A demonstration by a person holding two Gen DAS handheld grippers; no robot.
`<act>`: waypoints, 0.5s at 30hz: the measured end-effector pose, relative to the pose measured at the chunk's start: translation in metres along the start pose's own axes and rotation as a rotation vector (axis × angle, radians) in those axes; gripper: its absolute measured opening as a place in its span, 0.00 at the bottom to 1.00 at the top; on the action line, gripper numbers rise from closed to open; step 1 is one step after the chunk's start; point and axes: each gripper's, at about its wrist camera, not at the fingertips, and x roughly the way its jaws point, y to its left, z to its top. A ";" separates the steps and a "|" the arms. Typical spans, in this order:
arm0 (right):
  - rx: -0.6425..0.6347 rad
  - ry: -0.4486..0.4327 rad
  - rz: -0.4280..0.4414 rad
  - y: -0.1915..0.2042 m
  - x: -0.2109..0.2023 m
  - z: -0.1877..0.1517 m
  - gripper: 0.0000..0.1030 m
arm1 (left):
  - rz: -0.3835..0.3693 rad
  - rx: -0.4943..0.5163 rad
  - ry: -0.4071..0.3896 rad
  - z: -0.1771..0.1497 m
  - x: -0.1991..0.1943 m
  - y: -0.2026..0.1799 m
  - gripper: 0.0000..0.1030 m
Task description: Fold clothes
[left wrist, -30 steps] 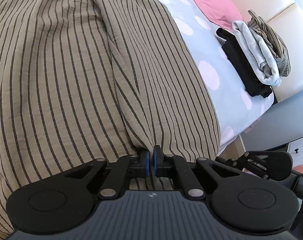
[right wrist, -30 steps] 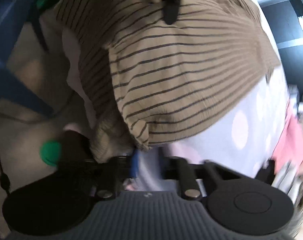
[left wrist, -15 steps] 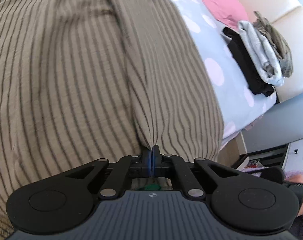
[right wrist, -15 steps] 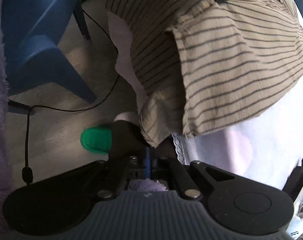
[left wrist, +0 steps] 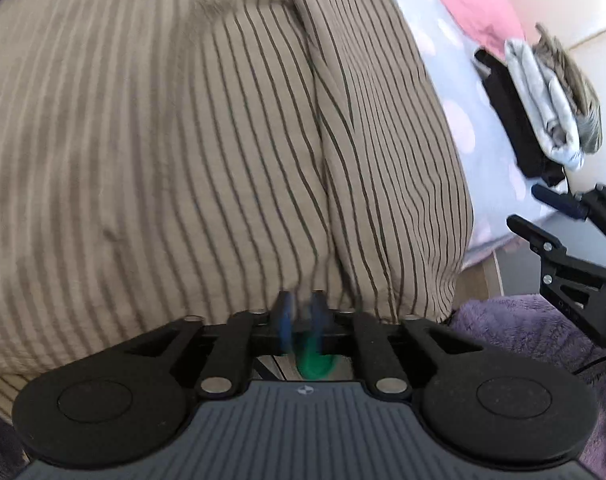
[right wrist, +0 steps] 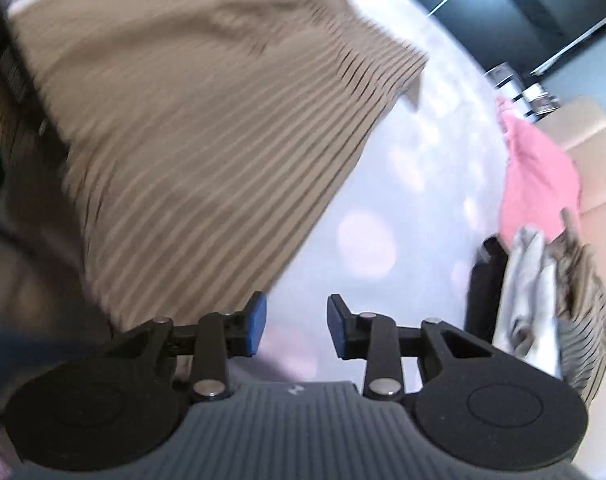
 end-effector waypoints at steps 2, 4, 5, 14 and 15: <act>0.035 -0.035 -0.010 0.006 0.001 0.010 0.52 | 0.049 0.016 -0.040 -0.002 -0.011 0.002 0.25; 0.071 -0.064 -0.012 0.010 0.001 0.021 0.52 | 0.094 0.032 -0.082 -0.003 -0.023 0.005 0.25; 0.089 -0.082 -0.009 0.013 0.000 0.024 0.52 | 0.103 0.029 -0.100 -0.003 -0.029 0.008 0.25; 0.266 -0.200 0.197 0.026 -0.013 0.070 0.56 | 0.178 -0.016 -0.190 0.025 -0.088 0.056 0.25; 0.268 -0.202 0.220 0.033 -0.011 0.079 0.57 | 0.194 -0.015 -0.199 0.032 -0.097 0.064 0.25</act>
